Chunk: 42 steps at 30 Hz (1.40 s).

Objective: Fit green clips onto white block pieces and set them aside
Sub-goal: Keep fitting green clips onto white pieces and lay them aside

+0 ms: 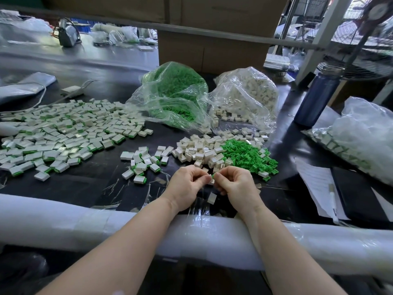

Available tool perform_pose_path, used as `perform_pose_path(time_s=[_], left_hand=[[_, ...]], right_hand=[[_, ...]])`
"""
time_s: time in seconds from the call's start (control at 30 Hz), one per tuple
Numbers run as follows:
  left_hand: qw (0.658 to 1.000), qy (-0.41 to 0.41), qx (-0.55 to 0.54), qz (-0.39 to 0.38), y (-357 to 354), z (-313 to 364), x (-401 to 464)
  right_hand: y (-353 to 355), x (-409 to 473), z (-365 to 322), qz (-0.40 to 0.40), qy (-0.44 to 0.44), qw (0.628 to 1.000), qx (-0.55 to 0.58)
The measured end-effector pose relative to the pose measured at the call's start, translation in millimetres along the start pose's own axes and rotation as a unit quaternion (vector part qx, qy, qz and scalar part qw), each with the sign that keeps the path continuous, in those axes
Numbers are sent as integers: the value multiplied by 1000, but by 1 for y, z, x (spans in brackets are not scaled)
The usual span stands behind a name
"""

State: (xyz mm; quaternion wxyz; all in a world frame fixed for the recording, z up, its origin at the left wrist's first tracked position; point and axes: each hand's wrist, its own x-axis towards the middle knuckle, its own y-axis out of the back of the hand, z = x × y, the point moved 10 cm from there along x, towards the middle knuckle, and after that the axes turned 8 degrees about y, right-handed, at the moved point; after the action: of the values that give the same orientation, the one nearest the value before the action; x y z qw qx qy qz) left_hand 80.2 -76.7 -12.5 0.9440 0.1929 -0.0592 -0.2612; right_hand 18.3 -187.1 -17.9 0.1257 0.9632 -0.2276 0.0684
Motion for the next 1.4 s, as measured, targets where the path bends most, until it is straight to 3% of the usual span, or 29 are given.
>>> perform_pose_path(time_s=[0.4, 0.57, 0.7, 0.97, 1.4], left_hand=[[996, -29, 86, -25, -6, 4, -2], [999, -28, 38, 9, 0, 3, -1], [999, -33, -6, -5, -3, 4, -2], [999, -34, -26, 15, 2, 4, 0], [1000, -2, -2, -1, 2, -2, 0]], right_hand=[[-1, -1, -1, -30, -4, 999, -22], [2, 1, -1, 11, 13, 1000, 0], [7, 0, 0, 38, 10, 998, 49], [10, -2, -2, 34, 14, 997, 70], [1, -1, -6, -12, 39, 997, -70]])
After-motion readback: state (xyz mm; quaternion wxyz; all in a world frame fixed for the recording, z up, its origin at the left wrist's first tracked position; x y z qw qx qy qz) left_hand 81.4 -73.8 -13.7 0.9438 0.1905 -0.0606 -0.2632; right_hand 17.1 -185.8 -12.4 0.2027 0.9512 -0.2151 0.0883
